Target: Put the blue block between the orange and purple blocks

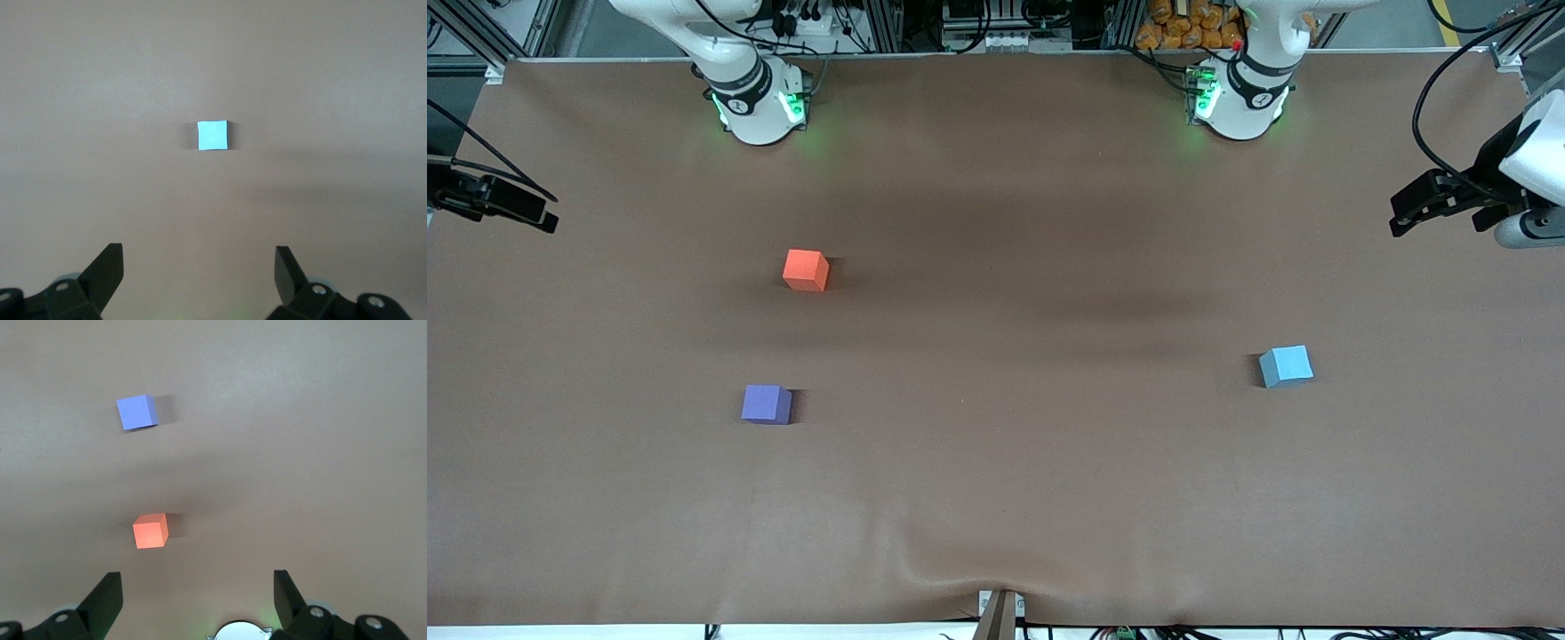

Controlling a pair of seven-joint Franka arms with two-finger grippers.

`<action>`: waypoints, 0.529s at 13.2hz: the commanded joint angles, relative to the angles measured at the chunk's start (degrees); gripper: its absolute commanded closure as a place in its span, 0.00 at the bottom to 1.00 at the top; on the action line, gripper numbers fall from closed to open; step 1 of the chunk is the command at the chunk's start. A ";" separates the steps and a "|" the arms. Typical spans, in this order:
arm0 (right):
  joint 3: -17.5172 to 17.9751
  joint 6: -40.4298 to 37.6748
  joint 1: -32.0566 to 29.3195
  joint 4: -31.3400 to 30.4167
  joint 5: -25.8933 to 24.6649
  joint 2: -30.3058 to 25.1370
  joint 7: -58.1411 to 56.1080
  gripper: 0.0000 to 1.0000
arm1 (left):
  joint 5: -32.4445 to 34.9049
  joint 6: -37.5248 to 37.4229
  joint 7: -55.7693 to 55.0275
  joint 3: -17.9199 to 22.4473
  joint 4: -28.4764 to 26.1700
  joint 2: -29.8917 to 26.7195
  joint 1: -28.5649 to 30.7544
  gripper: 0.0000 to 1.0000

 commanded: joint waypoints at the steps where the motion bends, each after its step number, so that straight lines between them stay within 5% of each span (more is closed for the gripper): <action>1: 0.44 -0.59 -0.61 0.13 1.12 -0.12 0.74 0.00 | -0.08 -1.12 0.01 0.18 1.42 0.82 0.57 0.00; 7: 0.44 -0.68 -0.61 0.13 1.12 -0.12 0.74 0.00 | -0.25 -1.12 0.37 0.09 1.06 0.82 0.83 0.00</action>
